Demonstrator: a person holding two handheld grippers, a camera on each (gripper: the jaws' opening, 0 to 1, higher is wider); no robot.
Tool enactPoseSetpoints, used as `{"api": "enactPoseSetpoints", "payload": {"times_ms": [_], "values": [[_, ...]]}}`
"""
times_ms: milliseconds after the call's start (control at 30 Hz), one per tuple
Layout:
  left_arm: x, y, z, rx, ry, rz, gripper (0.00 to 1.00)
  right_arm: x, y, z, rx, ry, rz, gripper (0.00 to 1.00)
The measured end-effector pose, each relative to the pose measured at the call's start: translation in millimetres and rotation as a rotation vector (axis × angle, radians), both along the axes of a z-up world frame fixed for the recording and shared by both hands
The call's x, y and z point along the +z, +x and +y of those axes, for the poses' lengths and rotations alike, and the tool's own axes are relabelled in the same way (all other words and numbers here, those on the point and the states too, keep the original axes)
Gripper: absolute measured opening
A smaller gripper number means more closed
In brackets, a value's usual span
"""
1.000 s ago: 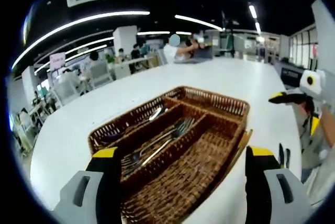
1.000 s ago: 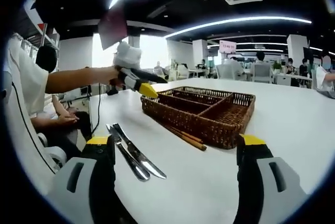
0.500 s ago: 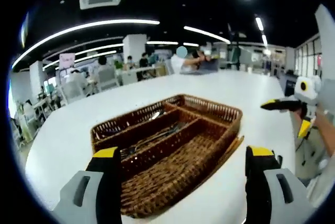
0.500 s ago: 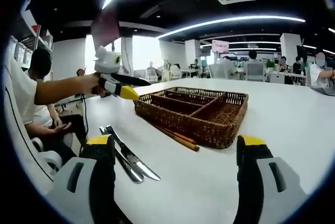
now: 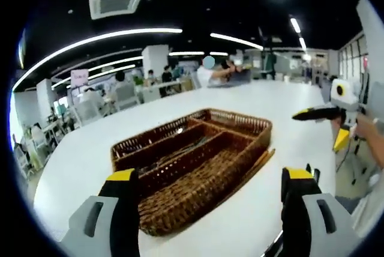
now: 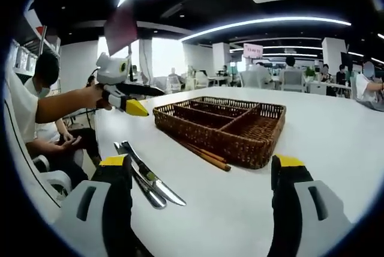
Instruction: Arrange the knives, forks, and spoons in their matching storage slots by inserting each utensil handle-first until every utensil is classified and aligned in the correct compartment
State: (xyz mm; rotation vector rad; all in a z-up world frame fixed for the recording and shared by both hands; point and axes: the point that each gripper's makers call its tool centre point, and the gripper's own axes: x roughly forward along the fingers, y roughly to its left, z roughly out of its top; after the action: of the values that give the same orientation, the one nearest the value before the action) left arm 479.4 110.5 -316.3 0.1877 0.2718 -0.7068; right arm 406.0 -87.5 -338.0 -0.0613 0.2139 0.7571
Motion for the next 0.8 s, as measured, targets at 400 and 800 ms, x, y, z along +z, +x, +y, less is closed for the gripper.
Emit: {"api": "enactPoseSetpoints", "payload": {"times_ms": [400,800], "values": [[-7.8,-19.1,10.3,0.020,-0.027,0.001,1.00,-3.6,-5.2,16.4,0.049,-0.019,0.014,1.00],[-32.9,-37.9,7.8,0.002,-0.050,0.031,1.00,-14.4,-8.0,31.5,0.123,-0.119,0.016,1.00]]}}
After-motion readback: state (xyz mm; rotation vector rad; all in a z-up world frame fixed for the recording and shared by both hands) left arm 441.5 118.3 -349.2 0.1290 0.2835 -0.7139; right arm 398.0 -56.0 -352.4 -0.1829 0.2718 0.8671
